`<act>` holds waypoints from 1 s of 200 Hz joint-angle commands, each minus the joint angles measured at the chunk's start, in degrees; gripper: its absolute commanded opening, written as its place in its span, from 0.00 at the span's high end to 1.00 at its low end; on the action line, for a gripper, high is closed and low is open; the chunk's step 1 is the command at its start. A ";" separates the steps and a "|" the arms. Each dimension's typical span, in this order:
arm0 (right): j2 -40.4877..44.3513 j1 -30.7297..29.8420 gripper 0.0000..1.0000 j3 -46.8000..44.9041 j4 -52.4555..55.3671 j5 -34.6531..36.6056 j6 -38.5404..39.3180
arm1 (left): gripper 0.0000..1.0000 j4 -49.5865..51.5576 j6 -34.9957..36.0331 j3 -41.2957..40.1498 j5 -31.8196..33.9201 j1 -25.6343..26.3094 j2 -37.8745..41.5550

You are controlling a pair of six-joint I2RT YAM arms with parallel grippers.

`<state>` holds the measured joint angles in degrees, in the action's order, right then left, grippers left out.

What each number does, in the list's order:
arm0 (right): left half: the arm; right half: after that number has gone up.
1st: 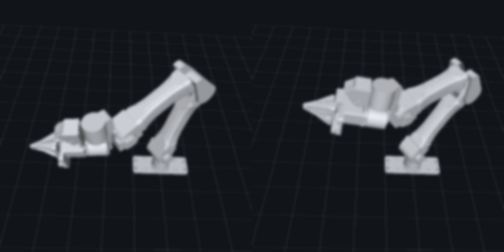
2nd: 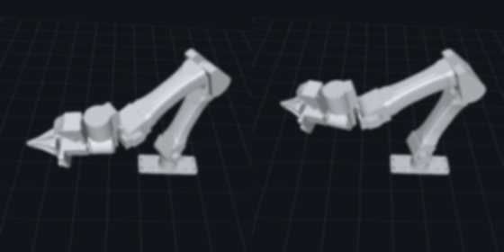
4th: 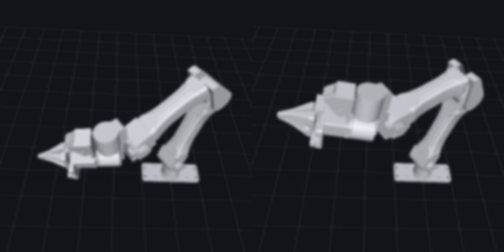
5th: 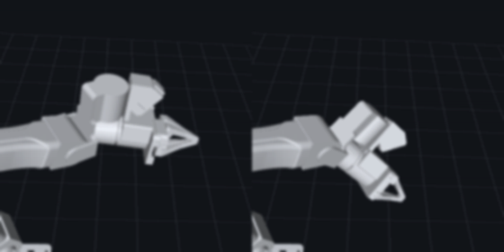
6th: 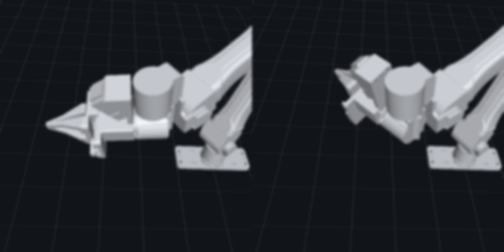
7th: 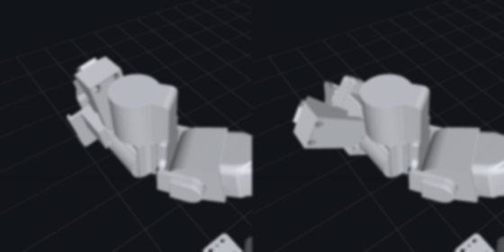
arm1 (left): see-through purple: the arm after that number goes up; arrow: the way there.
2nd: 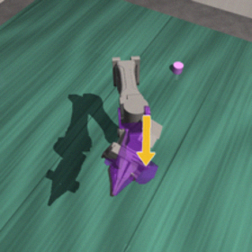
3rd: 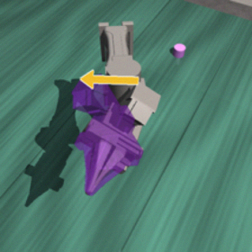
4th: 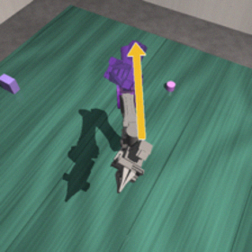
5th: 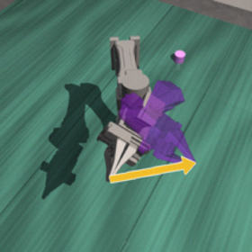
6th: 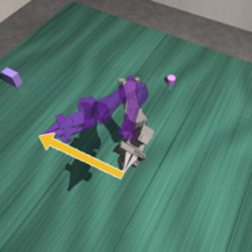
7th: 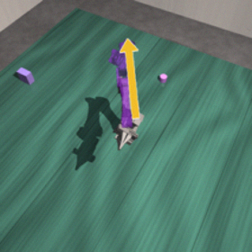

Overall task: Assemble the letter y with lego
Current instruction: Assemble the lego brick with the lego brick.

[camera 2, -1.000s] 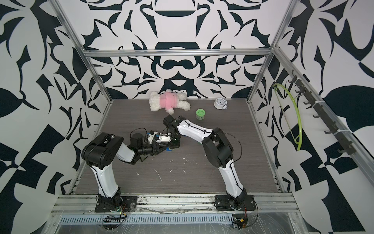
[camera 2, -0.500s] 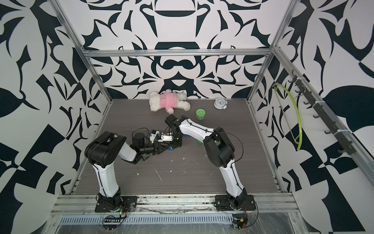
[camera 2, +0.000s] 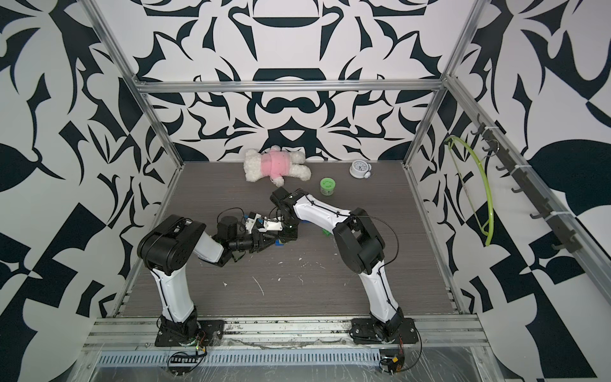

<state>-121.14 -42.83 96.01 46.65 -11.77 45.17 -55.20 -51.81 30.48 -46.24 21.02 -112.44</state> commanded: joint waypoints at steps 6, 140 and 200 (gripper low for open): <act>-0.41 -0.68 0.65 -1.69 -1.51 -2.82 0.01 | 0.50 18.29 6.05 -2.57 8.16 1.47 -5.72; -0.12 -0.70 0.63 -2.03 -2.01 -2.73 0.10 | 0.69 28.92 9.61 -0.44 11.80 1.74 -4.88; 0.23 -0.69 0.62 -1.96 -2.38 -2.47 0.10 | 0.73 31.54 10.93 0.27 13.09 2.16 -4.60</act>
<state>-121.10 -42.61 95.22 45.93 -11.73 45.17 -42.61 -44.73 33.80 -43.68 21.67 -110.85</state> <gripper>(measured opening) 0.373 0.272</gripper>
